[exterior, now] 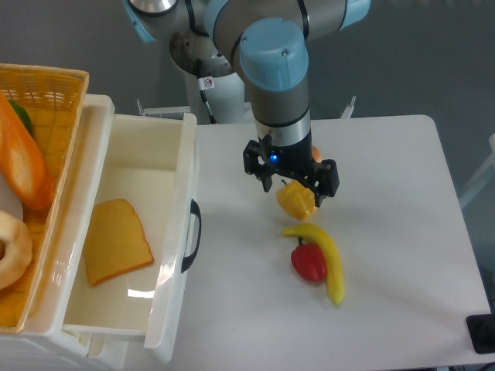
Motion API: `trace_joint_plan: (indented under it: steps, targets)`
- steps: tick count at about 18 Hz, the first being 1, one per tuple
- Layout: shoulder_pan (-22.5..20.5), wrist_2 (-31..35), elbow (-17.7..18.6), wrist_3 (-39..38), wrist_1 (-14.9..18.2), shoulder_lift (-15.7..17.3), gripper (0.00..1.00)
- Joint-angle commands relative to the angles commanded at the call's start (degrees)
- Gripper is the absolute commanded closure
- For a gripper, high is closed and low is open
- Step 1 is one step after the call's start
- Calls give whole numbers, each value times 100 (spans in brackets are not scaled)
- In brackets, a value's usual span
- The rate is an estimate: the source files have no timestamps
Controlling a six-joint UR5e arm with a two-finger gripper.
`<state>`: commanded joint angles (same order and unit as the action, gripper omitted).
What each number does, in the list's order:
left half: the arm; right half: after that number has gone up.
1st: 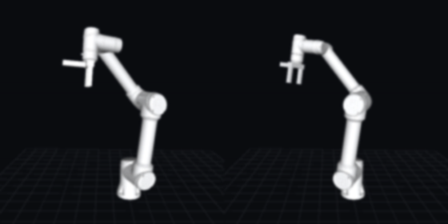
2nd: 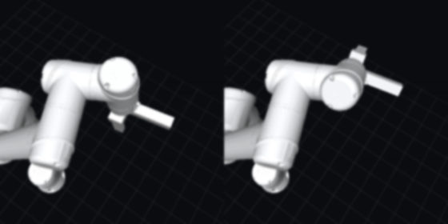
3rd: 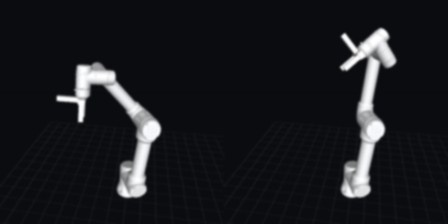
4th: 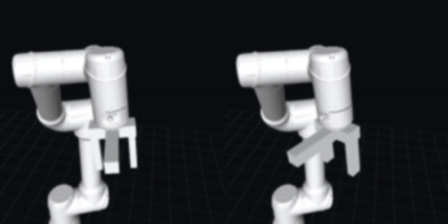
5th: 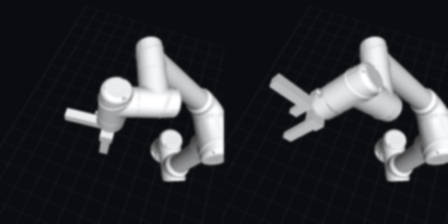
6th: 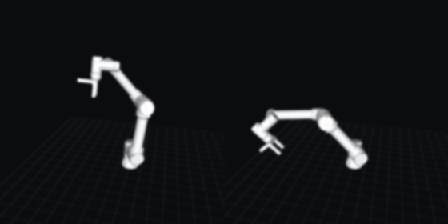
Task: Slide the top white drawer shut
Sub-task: 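Raise the gripper and move it toward the open white drawer's front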
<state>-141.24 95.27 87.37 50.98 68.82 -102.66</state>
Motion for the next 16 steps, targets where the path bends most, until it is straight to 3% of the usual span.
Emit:
trace_joint_plan:
  steps: [10, 16]
  targets:
    - [9, 18, 61, -123, -9, -97, 0]
    - [193, 9, 79, -774, -9, -448, 0]
